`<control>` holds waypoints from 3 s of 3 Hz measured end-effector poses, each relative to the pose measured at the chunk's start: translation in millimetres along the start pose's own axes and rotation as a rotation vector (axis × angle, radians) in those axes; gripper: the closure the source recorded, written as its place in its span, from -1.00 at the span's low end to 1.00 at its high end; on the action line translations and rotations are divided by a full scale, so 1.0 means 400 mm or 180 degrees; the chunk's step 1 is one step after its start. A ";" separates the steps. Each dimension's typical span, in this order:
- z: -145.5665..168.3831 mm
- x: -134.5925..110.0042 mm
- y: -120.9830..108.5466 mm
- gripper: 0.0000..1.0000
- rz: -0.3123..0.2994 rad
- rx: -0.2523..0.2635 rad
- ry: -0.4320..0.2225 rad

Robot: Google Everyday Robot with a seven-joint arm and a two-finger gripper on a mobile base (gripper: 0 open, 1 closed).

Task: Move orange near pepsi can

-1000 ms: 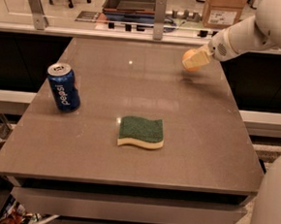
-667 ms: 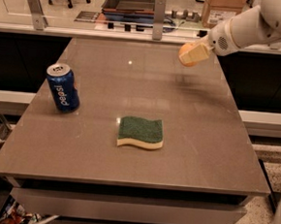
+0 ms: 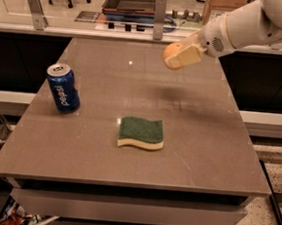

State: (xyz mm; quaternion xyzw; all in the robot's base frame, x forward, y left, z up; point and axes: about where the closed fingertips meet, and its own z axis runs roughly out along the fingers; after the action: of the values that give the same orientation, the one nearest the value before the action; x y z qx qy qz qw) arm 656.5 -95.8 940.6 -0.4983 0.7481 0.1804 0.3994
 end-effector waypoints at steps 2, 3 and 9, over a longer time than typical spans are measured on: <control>0.113 -0.038 0.183 1.00 -0.0354 -0.0212 0.0017; 0.172 -0.058 0.258 1.00 -0.0518 -0.0357 0.0016; 0.375 -0.113 0.431 0.19 -0.1011 -0.1313 0.0203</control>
Offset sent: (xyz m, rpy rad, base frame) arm -0.0654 0.1078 -0.0424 -0.0633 -0.0578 0.1695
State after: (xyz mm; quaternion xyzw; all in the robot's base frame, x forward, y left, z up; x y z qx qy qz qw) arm 574.3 107.2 861.0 -0.6859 0.6201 0.2483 0.2888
